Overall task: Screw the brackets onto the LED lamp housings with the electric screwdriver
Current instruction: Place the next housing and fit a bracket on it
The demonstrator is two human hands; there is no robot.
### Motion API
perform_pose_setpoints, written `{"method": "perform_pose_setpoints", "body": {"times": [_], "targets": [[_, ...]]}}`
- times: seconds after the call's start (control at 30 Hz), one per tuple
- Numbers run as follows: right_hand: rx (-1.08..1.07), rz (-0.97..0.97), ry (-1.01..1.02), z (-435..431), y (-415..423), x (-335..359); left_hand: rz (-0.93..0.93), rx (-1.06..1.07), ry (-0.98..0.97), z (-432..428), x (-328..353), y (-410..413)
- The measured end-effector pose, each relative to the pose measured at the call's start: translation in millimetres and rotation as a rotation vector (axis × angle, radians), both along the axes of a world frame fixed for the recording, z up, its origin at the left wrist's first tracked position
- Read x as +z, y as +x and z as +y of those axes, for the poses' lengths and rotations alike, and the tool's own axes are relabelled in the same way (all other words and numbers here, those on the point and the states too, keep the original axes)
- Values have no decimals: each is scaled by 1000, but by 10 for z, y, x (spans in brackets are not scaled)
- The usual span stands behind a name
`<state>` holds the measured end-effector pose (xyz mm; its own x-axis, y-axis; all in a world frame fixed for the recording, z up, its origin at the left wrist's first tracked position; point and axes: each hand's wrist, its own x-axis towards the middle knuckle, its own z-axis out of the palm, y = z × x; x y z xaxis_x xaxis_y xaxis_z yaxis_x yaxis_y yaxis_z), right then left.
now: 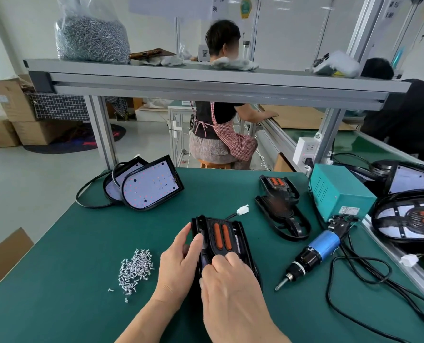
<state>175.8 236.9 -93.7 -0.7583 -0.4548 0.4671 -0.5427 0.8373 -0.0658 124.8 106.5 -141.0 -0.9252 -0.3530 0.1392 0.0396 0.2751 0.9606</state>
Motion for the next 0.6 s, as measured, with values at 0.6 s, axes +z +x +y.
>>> {"method": "perform_pose_setpoints", "body": {"times": [0.6], "targets": [[-225,-429,-498,584,-884,77,3,-18,-93,-12,-52,14]]}}
